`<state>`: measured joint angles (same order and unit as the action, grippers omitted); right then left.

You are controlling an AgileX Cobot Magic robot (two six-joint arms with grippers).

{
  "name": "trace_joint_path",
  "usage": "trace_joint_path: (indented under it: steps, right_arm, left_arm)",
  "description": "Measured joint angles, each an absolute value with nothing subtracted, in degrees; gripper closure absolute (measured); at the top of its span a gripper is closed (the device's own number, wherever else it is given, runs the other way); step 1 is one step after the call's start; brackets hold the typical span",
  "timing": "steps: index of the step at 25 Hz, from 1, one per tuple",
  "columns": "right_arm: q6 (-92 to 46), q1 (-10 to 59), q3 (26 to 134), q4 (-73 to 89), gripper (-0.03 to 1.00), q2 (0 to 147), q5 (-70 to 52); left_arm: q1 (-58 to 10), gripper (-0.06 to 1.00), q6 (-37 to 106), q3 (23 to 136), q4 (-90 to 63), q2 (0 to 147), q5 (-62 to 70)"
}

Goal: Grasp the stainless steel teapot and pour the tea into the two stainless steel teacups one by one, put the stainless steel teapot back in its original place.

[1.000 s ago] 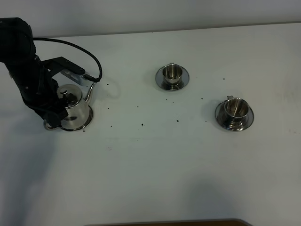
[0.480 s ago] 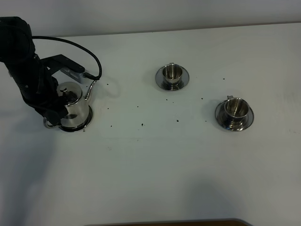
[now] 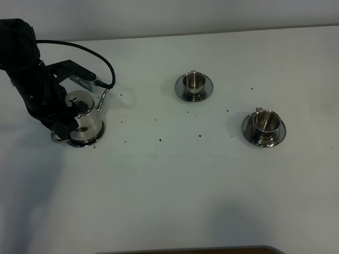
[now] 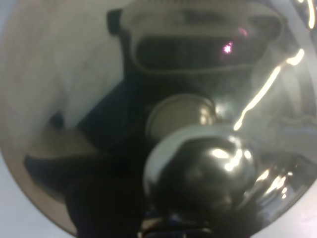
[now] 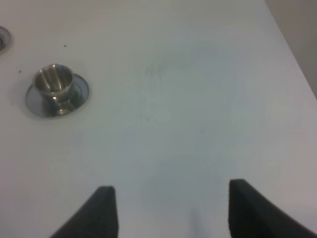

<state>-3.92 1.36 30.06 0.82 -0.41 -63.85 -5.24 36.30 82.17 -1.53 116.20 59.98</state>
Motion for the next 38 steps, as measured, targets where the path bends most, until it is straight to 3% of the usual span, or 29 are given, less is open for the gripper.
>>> trace_joint_path:
  steps: [38]
  right_arm:
    - [-4.0, 1.4, 30.1, 0.9, 0.48, -0.4, -63.8]
  left_arm:
    - [-5.2, 0.69, 36.7, 82.2, -1.8, 113.6, 60.9]
